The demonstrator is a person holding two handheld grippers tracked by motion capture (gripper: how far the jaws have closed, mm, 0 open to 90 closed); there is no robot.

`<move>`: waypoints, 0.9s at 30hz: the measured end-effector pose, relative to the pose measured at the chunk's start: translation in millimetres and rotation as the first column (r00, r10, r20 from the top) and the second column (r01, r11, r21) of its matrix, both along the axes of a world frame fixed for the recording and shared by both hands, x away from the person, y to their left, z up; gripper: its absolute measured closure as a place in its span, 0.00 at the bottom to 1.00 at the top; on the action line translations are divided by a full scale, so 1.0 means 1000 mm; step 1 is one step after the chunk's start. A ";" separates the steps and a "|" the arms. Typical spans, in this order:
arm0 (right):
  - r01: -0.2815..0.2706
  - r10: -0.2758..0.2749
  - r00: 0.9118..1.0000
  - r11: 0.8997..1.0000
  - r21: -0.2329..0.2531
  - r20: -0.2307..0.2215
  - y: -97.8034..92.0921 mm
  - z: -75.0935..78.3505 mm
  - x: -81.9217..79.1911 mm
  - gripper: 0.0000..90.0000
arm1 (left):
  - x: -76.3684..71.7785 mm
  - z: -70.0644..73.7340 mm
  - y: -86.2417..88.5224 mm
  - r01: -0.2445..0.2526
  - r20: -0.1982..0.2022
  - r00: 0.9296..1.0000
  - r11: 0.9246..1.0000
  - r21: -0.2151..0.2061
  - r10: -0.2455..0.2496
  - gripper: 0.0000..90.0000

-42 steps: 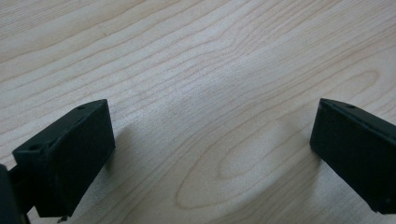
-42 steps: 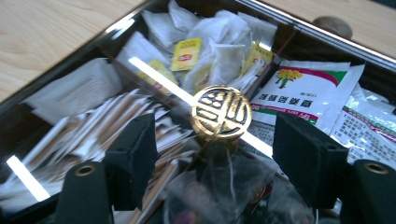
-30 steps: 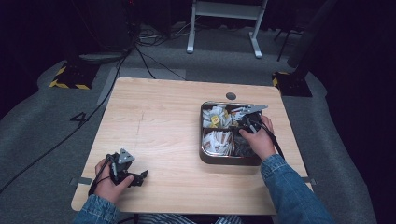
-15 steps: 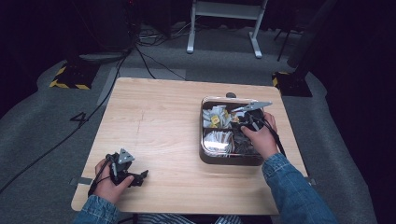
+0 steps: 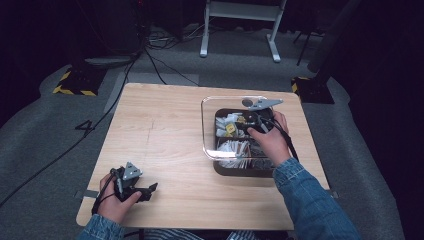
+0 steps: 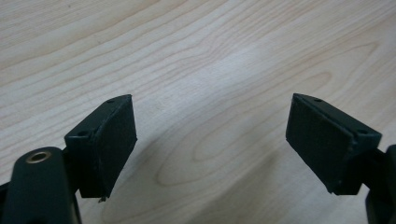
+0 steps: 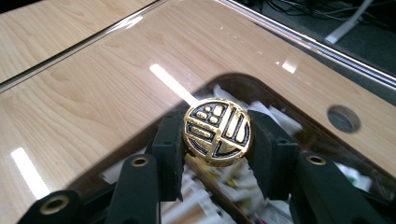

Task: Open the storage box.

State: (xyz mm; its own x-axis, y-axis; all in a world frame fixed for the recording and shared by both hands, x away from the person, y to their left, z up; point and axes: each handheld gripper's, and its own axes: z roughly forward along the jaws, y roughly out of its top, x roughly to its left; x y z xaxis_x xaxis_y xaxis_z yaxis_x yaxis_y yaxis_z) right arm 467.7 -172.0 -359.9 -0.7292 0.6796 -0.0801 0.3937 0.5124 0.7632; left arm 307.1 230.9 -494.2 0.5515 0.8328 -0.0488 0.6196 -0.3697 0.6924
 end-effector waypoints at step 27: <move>-0.208 0.208 0.977 0.978 0.020 -0.038 0.168 -0.007 0.004 0.65 | -0.011 -0.006 0.010 -0.018 -0.045 0.999 1.000 -0.015 0.017 0.19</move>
